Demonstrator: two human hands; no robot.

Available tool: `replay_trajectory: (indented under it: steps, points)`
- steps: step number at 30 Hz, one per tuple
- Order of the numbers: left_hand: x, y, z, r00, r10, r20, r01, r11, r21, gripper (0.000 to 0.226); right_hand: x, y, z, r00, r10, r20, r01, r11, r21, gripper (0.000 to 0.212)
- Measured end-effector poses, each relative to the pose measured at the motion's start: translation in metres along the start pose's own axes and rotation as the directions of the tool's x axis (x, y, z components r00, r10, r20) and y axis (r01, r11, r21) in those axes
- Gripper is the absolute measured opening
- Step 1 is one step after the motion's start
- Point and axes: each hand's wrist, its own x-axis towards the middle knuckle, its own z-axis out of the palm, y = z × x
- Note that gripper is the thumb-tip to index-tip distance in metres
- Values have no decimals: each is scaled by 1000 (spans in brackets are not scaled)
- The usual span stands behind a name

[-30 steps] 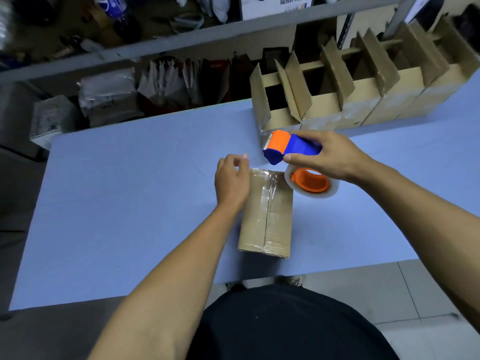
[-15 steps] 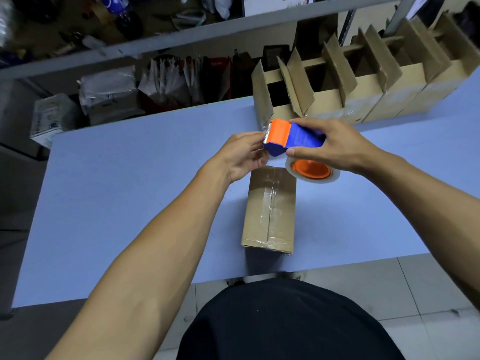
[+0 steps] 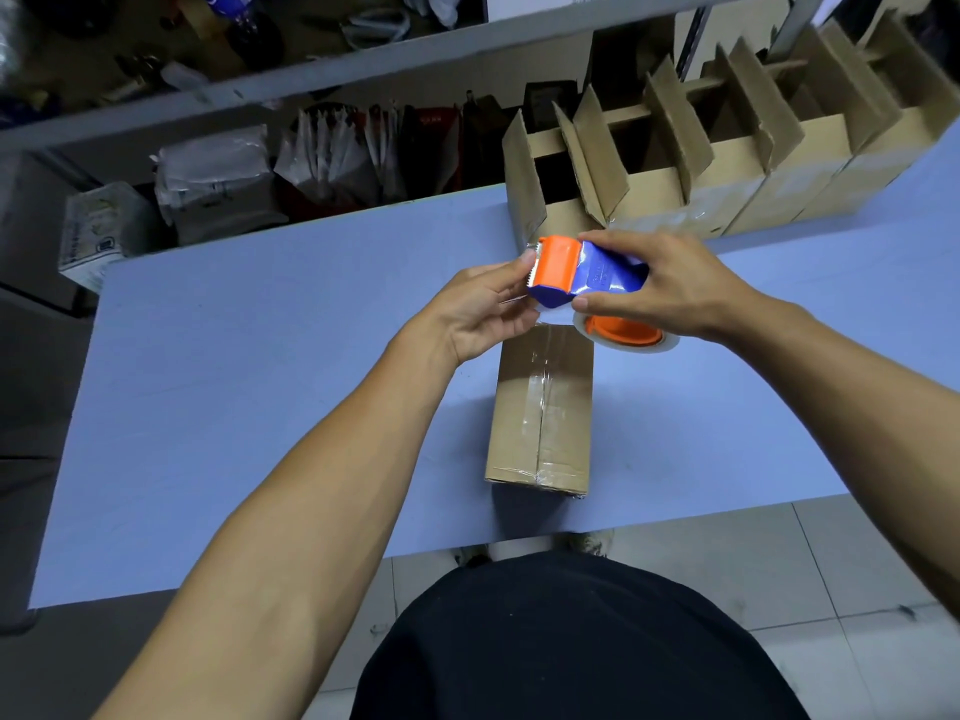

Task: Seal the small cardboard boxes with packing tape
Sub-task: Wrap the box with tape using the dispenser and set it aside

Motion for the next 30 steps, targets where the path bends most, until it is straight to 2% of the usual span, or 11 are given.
replay_trajectory:
  steps: [5, 9, 10, 13, 15, 17, 20, 30]
  points:
    - [-4, -4, -4, 998, 26, 54, -23, 998, -62, 24, -3, 1, -2, 1000, 2, 12, -3, 997, 74, 63]
    - [-6, -2, -5, 997, -27, 66, 33, 994, -100, 54, -6, 2, -2, 1000, 8, 9, -8, 996, 91, 65]
    - [-6, -2, -5, 997, -21, 68, 26, 997, -67, 51, -6, 4, -2, 1000, 12, 12, -13, 996, 83, 65]
    - [-5, -5, -3, 998, 43, 49, -44, 999, 23, 18, -6, 5, -2, 1000, 0, 12, -1, 999, 43, 67]
    - [-5, -6, -2, 998, 45, 33, -46, 998, 40, 11, -5, 4, -2, 999, -19, 27, 20, 999, -46, 75]
    - [-5, -5, -1, 1000, 10, 25, -11, 999, 50, 11, -5, 3, -2, 999, -26, 40, 31, 989, -145, 85]
    - [-5, -3, 1, 1000, 26, -13, -23, 987, 161, 11, -5, 2, 0, 997, -29, 74, 45, 974, -224, 83]
    - [-3, -5, 10, 984, 113, -138, -56, 929, 365, 23, -1, 2, 10, 994, -72, 81, 90, 964, -252, 73]
